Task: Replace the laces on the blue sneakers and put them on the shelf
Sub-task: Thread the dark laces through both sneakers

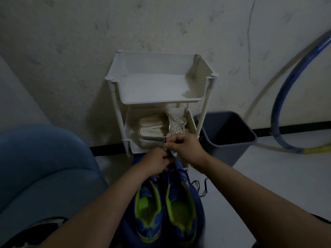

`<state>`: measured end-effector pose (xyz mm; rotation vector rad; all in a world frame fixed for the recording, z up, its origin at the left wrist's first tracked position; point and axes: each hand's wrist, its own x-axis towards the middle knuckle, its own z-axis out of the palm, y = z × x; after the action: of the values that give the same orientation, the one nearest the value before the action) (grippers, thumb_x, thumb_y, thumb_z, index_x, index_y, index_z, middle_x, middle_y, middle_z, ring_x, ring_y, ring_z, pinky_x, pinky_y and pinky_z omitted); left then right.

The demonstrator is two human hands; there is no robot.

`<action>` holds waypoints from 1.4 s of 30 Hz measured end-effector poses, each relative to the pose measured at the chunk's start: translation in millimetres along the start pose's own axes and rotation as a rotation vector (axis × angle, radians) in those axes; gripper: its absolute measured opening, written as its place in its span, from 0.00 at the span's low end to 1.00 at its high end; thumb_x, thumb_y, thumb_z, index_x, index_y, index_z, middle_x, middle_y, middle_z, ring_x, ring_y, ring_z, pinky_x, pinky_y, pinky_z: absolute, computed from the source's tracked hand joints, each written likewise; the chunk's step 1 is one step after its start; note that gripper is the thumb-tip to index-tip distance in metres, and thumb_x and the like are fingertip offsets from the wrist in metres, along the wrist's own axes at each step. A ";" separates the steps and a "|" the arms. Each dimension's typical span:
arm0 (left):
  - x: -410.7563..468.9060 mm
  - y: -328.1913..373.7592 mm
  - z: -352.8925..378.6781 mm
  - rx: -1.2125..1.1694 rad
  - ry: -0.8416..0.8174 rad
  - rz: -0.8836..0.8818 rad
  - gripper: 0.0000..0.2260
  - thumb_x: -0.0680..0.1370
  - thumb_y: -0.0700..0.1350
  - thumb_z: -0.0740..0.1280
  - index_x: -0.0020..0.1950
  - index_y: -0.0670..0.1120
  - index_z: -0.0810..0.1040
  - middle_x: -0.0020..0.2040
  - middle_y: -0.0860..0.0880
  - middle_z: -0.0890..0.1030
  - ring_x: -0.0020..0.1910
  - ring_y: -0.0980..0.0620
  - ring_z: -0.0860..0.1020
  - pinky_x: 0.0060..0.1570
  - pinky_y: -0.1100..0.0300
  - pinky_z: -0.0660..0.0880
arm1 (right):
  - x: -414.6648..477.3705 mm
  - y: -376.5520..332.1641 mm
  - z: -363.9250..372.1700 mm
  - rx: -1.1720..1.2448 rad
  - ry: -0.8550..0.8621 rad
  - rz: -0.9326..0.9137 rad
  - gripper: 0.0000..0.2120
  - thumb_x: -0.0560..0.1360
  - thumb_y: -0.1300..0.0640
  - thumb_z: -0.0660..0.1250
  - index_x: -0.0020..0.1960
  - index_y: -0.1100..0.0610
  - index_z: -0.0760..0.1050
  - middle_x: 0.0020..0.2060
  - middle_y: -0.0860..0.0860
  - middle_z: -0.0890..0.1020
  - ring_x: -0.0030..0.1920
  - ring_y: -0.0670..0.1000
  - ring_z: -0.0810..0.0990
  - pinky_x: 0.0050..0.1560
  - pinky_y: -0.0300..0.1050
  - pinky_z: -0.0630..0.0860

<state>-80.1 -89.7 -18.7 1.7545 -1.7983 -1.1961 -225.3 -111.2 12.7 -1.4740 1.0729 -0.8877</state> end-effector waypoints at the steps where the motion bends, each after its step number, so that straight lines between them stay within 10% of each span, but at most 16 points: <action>1: 0.9 1.4 -0.7 0.010 0.016 -0.025 0.06 0.80 0.49 0.66 0.47 0.48 0.80 0.43 0.43 0.84 0.39 0.46 0.84 0.40 0.51 0.80 | 0.1 3.4 -2.0 -0.006 -0.026 0.025 0.11 0.73 0.68 0.72 0.56 0.65 0.81 0.46 0.61 0.84 0.45 0.50 0.83 0.51 0.43 0.81; 5: -0.5 8.2 -8.1 0.030 0.128 -0.065 0.11 0.80 0.45 0.65 0.41 0.43 0.80 0.42 0.40 0.83 0.42 0.44 0.83 0.45 0.51 0.79 | -3.1 17.3 -12.1 -0.417 -0.228 0.171 0.14 0.74 0.64 0.69 0.58 0.58 0.80 0.47 0.50 0.83 0.49 0.47 0.82 0.48 0.35 0.77; 10: -7.0 26.5 -25.1 -0.510 0.196 -0.152 0.11 0.83 0.44 0.61 0.47 0.40 0.80 0.49 0.39 0.83 0.48 0.43 0.82 0.53 0.51 0.79 | -11.8 38.6 -17.0 -0.834 -0.430 0.222 0.16 0.75 0.54 0.70 0.63 0.54 0.78 0.51 0.47 0.78 0.52 0.46 0.76 0.48 0.36 0.71; 16: -24.2 51.5 -44.3 -0.826 0.205 0.004 0.13 0.84 0.44 0.56 0.46 0.41 0.76 0.33 0.47 0.76 0.34 0.48 0.76 0.35 0.58 0.78 | -12.5 40.8 -15.7 -0.871 -0.413 0.214 0.19 0.75 0.56 0.69 0.66 0.51 0.77 0.58 0.49 0.79 0.58 0.49 0.78 0.55 0.40 0.75; 21: -30.6 43.8 -76.5 0.263 0.208 0.168 0.11 0.82 0.50 0.62 0.46 0.51 0.82 0.39 0.56 0.78 0.38 0.56 0.75 0.35 0.61 0.68 | -9.0 47.4 -14.0 -0.888 -0.400 0.206 0.20 0.74 0.56 0.69 0.65 0.45 0.78 0.57 0.47 0.80 0.54 0.45 0.77 0.51 0.37 0.72; 27: -31.1 28.7 -84.3 0.873 -0.264 -0.225 0.11 0.78 0.51 0.66 0.48 0.44 0.82 0.44 0.49 0.81 0.45 0.50 0.77 0.49 0.57 0.74 | -7.6 49.7 -14.5 -0.913 -0.401 0.207 0.21 0.74 0.56 0.68 0.67 0.47 0.76 0.60 0.47 0.80 0.58 0.47 0.78 0.57 0.40 0.74; 35: -46.9 41.4 -137.9 0.544 0.497 -0.094 0.12 0.80 0.52 0.64 0.43 0.47 0.81 0.41 0.47 0.80 0.42 0.46 0.79 0.38 0.57 0.71 | -5.1 54.2 -10.1 -0.912 -0.400 0.240 0.17 0.74 0.55 0.69 0.62 0.47 0.80 0.56 0.47 0.81 0.54 0.47 0.79 0.54 0.42 0.77; 42: -43.2 51.9 -99.6 -0.009 0.236 0.062 0.14 0.82 0.51 0.61 0.45 0.48 0.83 0.43 0.51 0.82 0.36 0.54 0.79 0.36 0.60 0.76 | -5.2 25.0 -1.8 -0.751 -0.281 0.132 0.22 0.74 0.56 0.68 0.68 0.48 0.74 0.61 0.48 0.79 0.57 0.46 0.78 0.57 0.40 0.76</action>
<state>-31.1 -87.2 91.2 1.7405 -1.6921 -0.9284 -232.7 -107.8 -11.6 -2.0297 1.3382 -0.1533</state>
